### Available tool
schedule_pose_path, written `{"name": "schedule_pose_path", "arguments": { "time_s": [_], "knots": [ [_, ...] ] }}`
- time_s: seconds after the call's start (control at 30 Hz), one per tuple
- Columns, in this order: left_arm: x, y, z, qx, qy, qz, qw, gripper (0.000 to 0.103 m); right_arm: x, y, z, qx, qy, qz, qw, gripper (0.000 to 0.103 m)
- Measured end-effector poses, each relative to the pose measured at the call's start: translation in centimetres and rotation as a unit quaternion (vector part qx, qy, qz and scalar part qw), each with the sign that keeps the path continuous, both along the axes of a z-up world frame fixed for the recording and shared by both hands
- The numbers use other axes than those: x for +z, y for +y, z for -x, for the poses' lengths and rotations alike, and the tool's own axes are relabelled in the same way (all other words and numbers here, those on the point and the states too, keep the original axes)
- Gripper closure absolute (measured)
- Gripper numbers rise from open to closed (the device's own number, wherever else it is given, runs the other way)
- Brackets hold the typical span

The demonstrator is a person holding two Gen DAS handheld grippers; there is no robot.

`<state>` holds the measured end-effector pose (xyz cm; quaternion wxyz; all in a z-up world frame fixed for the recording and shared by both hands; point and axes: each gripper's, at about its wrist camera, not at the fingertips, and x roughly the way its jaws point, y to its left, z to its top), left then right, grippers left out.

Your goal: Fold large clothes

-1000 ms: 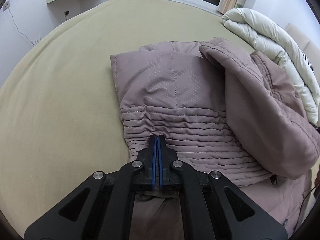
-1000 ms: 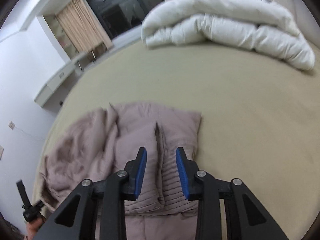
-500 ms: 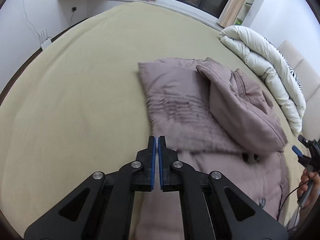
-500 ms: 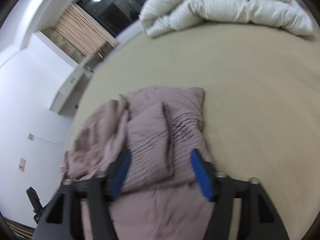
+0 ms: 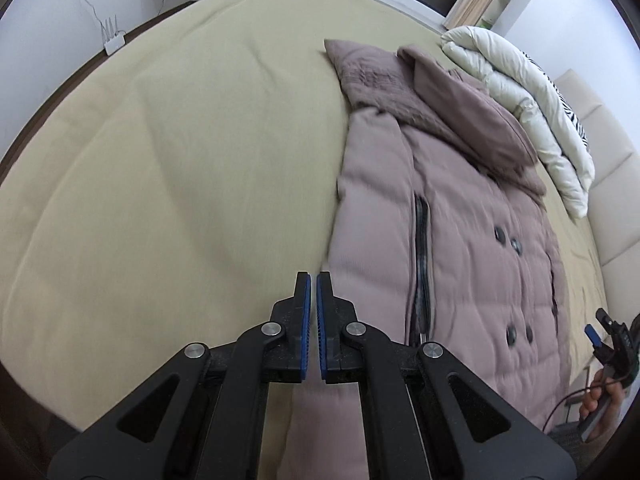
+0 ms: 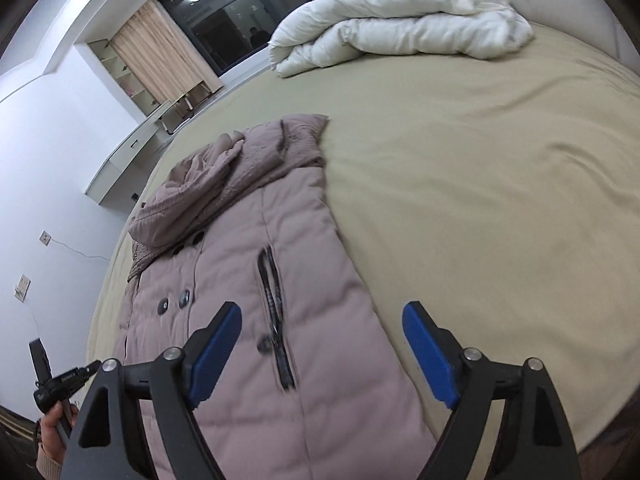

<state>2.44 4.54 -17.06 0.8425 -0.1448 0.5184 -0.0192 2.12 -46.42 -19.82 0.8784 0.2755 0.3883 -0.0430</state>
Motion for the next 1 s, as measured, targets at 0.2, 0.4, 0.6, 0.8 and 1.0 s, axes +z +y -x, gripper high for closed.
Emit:
{"name": "schedule_pose_path", "arguments": {
  "time_s": [0.2,0.4,0.6,0.8,1.0],
  "knots": [
    [-0.5,0.8,6.6,0.0,0.022,0.018,0.9996,0.086,-0.5,-1.1,4.7,-0.014,0.021,0.009,1.0,0.009],
    [-1.1,1.2,11.5,-0.005,0.03,0.023,0.9993,0.026,-1.3,-1.6,7.7,-0.018,0.032,0.007,0.999,0.007],
    [-2.3,0.3,13.3,-0.032,0.061,0.004,0.9976,0.026,-3.3,-2.0,9.0,-0.011,0.066,-0.014,0.998,0.007],
    [-2.9,-1.3,14.0,-0.066,0.068,-0.012,0.9955,0.026,-5.0,-2.1,10.0,0.002,0.09,-0.039,0.995,0.007],
    [-3.7,-1.2,14.0,-0.075,0.084,-0.01,0.9937,0.026,-6.6,-3.2,10.5,0.009,0.105,-0.08,0.991,0.009]
  ]
}}
